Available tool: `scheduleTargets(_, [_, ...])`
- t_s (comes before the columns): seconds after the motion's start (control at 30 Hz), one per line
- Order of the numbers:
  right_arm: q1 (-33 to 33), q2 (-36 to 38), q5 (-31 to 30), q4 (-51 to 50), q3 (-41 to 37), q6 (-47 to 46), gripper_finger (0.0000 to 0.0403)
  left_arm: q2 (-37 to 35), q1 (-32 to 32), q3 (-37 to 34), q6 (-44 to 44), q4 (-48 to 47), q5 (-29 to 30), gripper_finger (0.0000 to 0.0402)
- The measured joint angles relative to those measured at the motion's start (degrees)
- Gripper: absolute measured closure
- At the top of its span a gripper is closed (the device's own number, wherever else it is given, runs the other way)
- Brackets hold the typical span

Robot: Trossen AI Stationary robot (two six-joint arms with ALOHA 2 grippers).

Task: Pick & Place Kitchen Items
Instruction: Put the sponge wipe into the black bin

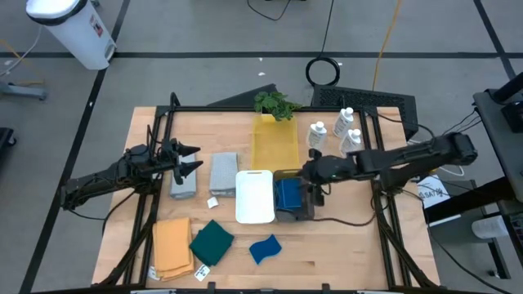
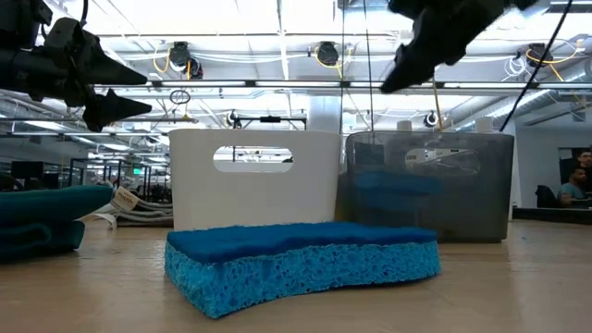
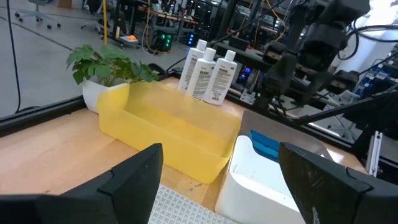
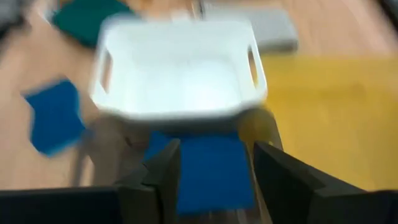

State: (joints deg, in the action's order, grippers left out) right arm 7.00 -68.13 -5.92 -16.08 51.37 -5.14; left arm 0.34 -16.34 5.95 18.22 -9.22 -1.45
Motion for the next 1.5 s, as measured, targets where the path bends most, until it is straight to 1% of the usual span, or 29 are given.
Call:
scheduleTargets(0.2, [1.7,6.5,0.0,15.7,-10.6,0.7,0.0244,0.0,0.0,0.0,0.0,0.0,0.0,0.0078])
scheduleTargets(0.47, [1.7,13.0,0.0,37.6,-22.8,9.1,0.0241,0.0,0.0,0.0,0.0,0.0,0.0,0.0078])
scheduleTargets(0.7, [1.7,16.5,0.0,56.8,-31.7,15.1,0.0245,0.0,0.0,0.0,0.0,0.0,0.0,0.0078])
scheduleTargets(0.83, [1.7,17.7,0.0,64.2,-35.7,14.6,0.0244,0.0,0.0,0.0,0.0,0.0,0.0,0.0078])
scheduleTargets(1.0, [1.7,18.4,0.0,65.5,-37.0,14.4,0.0245,0.0,0.0,0.0,0.0,0.0,0.0,0.0078])
scheduleTargets(1.23, [1.7,19.3,0.0,62.8,-37.1,14.1,0.025,0.0,0.0,0.0,0.0,0.0,0.0,0.0078])
scheduleTargets(1.37, [1.7,22.2,0.0,60.0,-37.1,11.7,0.025,0.0,0.0,0.0,0.0,0.0,0.0,0.0078])
scheduleTargets(1.5, [1.7,26.2,0.1,55.5,-37.1,11.6,0.0253,0.0,0.0,0.0,0.0,0.0,0.0,0.0078])
